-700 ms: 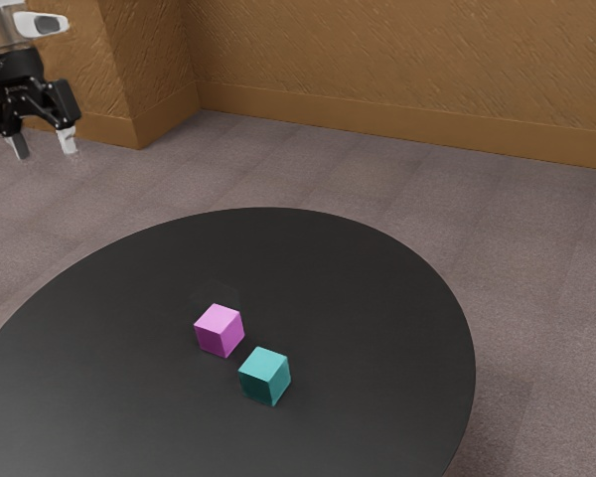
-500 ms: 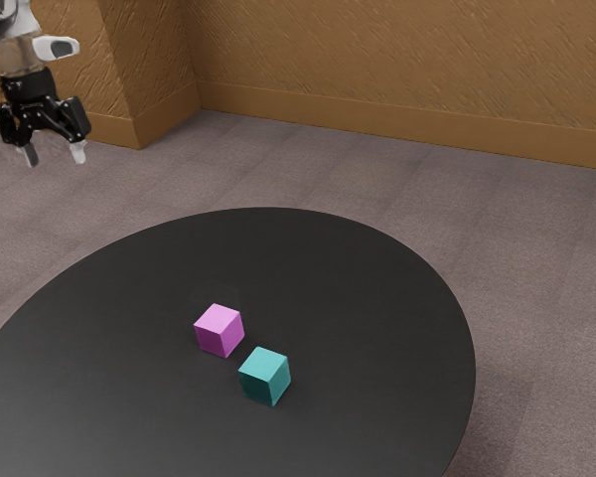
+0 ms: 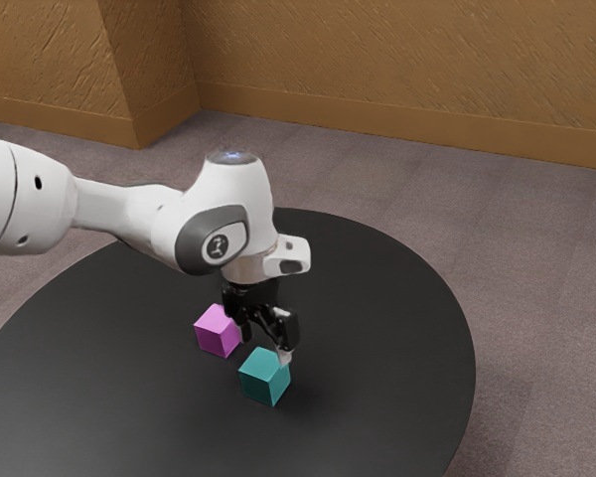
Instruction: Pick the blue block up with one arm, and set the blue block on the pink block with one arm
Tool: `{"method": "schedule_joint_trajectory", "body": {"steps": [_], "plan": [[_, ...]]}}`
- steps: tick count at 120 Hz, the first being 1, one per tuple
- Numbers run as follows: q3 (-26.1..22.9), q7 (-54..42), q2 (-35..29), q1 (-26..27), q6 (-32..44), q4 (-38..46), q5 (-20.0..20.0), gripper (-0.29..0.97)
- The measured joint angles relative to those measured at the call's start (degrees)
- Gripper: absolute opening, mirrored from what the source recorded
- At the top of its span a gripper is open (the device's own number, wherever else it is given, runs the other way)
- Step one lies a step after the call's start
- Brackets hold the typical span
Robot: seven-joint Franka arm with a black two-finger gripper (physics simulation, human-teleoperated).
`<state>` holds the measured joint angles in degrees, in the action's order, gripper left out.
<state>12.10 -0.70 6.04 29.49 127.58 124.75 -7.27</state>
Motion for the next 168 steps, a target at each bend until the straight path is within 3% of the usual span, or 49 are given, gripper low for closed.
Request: {"method": "schedule_joint_trajectory", "body": {"steps": [39,127,168], "plan": [[0.1,2.8,4.0,-3.4,9.5,1.8,-1.7,0.64],[0.1,0.8,9.8,-3.2,14.9,2.1,-1.6,0.58],[0.1,-1.2,8.5,-3.5,16.3,2.9,-1.6,0.49]]}}
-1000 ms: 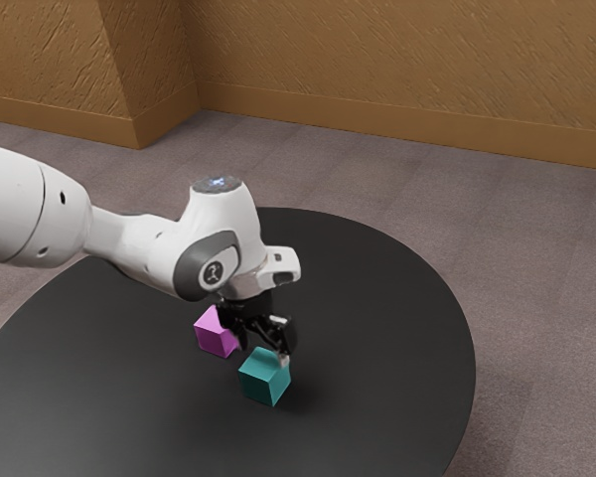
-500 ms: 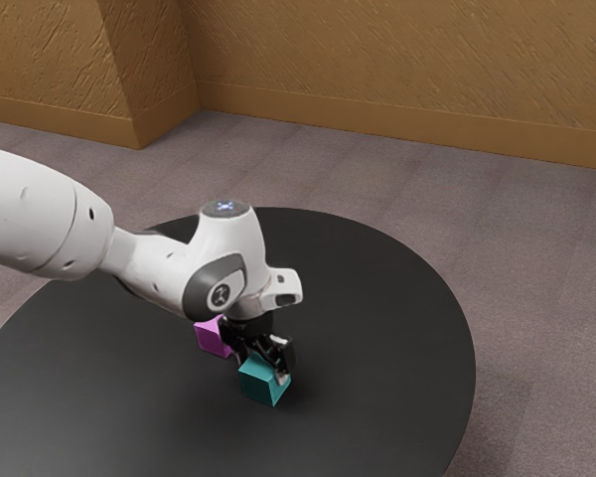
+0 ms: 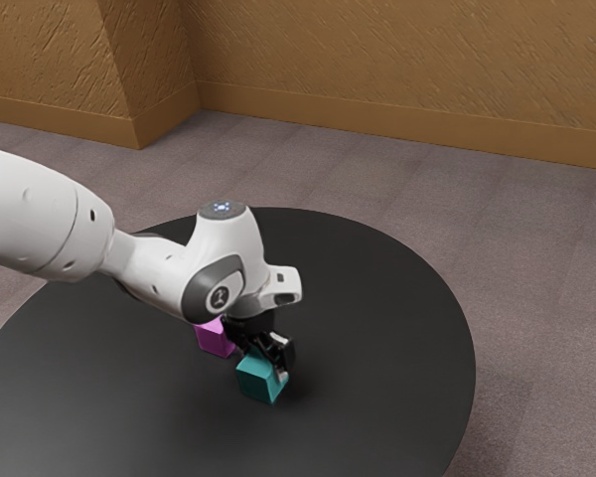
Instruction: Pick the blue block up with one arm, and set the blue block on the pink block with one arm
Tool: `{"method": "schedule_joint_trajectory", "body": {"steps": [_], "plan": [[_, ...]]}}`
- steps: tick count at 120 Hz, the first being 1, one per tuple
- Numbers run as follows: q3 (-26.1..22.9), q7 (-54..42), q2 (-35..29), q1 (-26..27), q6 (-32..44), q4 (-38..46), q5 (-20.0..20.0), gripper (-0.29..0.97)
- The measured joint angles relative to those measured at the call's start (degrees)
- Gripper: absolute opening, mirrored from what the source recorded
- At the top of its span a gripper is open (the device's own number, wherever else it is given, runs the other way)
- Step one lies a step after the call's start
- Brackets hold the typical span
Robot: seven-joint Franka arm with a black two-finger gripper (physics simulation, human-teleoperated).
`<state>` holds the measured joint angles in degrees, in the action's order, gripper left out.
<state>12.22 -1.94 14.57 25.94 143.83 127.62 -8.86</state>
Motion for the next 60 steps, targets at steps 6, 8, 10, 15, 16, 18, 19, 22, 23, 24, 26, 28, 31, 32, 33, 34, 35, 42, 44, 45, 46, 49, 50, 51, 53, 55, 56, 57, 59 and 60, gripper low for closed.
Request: {"method": "schedule_joint_trajectory", "body": {"steps": [6,8,10,15,16,18,19,22,23,24,26,28,31,32,33,34,35,42,44,45,46,49,50,51,53,55,56,57,59,60], "plan": [[0.0,0.1,-0.1,0.0,-0.1,0.2,0.0,0.47],[0.0,0.1,-0.2,0.0,-0.2,0.3,0.0,0.47],[0.0,0.2,-0.2,0.0,-0.2,0.3,0.0,0.46],[0.0,0.4,-0.2,-0.1,-0.4,0.3,0.0,0.45],[0.0,0.5,-0.2,-0.1,-0.5,0.3,0.0,0.45],[0.0,0.5,-0.2,0.0,-0.5,0.3,0.0,0.45],[0.0,0.6,-0.3,0.0,-0.6,0.3,0.0,0.45],[0.0,0.8,-0.3,0.0,-0.7,0.4,0.0,0.45],[0.0,0.8,-0.4,0.0,-0.8,0.4,0.0,0.45],[0.0,0.9,-0.4,0.0,-0.9,0.4,0.0,0.45],[0.0,1.1,-0.5,0.0,-1.0,0.4,0.0,0.44],[0.0,1.2,-0.6,0.0,-1.2,0.4,0.0,0.44],[0.0,1.5,-0.6,0.0,-1.4,0.4,0.0,0.43],[0.0,1.6,-0.6,0.0,-1.5,0.4,0.0,0.43],[0.0,1.6,-0.7,0.0,-1.6,0.4,0.0,0.43],[0.0,1.7,-0.7,0.0,-1.6,0.4,0.1,0.43],[0.0,1.8,-0.7,0.0,-1.7,0.4,0.1,0.43],[0.0,2.3,-0.8,0.0,-2.1,0.3,0.1,0.42],[0.0,2.5,-0.8,0.0,-2.2,0.3,0.2,0.41],[0.0,2.5,-0.9,0.0,-2.3,0.3,0.2,0.41],[0.0,2.6,-0.9,0.0,-2.3,0.3,0.2,0.41],[0.0,2.8,-1.2,0.0,-2.6,0.3,0.2,0.39],[0.0,2.8,-1.2,0.0,-2.7,0.3,0.2,0.39],[0.0,2.9,-1.3,0.0,-2.8,0.3,0.2,0.38],[0.0,3.1,-1.5,0.0,-2.9,0.3,0.3,0.38],[0.0,3.2,-1.8,0.0,-3.2,0.3,0.3,0.37],[0.0,3.3,-1.9,0.0,-3.3,0.3,0.3,0.37],[0.0,3.3,-2.0,0.0,-3.4,0.2,0.3,0.37],[0.1,3.4,-2.2,-0.1,-3.7,0.2,0.4,0.36],[0.1,3.5,-2.3,-0.1,-3.8,0.2,0.4,0.36]]}}
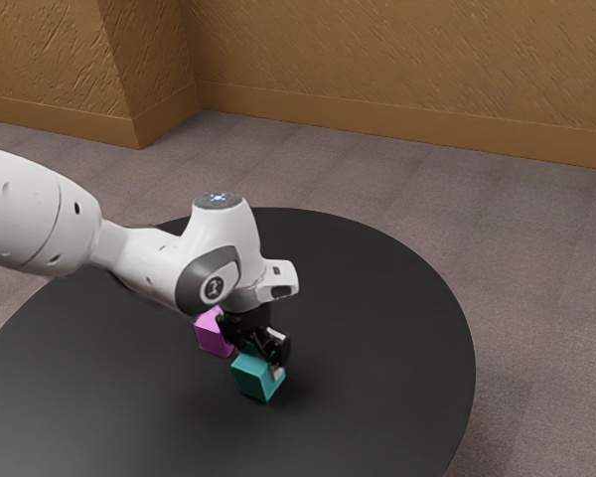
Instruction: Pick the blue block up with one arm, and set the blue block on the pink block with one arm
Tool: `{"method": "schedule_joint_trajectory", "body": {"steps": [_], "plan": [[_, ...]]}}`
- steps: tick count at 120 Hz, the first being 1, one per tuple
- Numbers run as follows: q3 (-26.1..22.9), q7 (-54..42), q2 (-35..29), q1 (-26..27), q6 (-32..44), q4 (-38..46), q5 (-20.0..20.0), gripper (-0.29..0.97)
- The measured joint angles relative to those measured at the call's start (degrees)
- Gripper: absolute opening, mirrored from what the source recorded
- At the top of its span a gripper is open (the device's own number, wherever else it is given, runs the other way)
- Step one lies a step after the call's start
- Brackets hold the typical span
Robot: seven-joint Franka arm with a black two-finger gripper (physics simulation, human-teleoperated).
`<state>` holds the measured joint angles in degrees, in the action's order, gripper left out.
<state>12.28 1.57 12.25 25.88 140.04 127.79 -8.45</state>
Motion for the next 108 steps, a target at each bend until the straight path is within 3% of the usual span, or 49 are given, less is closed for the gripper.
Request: {"method": "schedule_joint_trajectory", "body": {"steps": [18,38,50,59,74,108], "plan": [[-0.3,1.1,-5.3,-1.6,-3.5,-1.0,1.7,0.34],[-8.8,1.0,-9.8,-17.2,-11.4,-4.6,3.7,0.35],[-10.0,0.2,-9.4,-22.9,-14.6,-5.1,4.6,0.36],[-13.9,-0.5,-6.9,-28.7,-16.8,-7.7,4.9,0.36],[-16.0,-1.8,-3.4,-28.7,-19.2,-11.8,5.1,0.36],[-15.2,-4.9,0.8,-29.2,-21.0,-15.9,7.2,0.36]]}}
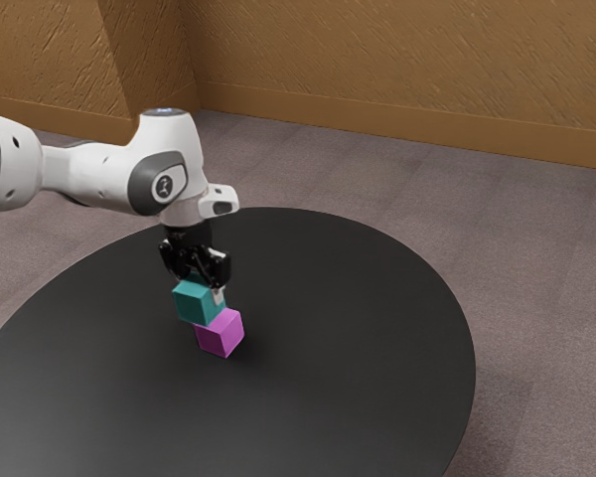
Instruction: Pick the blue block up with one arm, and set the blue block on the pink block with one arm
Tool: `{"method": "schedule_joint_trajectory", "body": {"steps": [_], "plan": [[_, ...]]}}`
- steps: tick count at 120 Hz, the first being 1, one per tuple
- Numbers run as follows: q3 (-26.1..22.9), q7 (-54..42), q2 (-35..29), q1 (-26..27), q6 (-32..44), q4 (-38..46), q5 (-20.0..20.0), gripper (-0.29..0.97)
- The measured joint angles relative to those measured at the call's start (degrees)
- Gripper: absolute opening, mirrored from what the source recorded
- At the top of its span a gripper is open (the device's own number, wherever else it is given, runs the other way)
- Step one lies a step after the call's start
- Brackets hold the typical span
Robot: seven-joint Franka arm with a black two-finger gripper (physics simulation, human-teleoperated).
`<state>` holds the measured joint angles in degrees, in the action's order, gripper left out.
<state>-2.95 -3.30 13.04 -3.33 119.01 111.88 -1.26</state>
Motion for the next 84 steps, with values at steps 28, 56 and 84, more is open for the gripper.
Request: {"method": "schedule_joint_trajectory", "body": {"steps": [28,56,84], "plan": [[-0.1,-1.8,2.5,0.0,-0.3,-2.1,0.7,0.36],[-0.8,-2.9,2.9,0.5,-0.2,-3.1,0.4,0.36],[-0.4,-3.7,3.0,0.4,-0.2,-3.1,0.3,0.36]]}}
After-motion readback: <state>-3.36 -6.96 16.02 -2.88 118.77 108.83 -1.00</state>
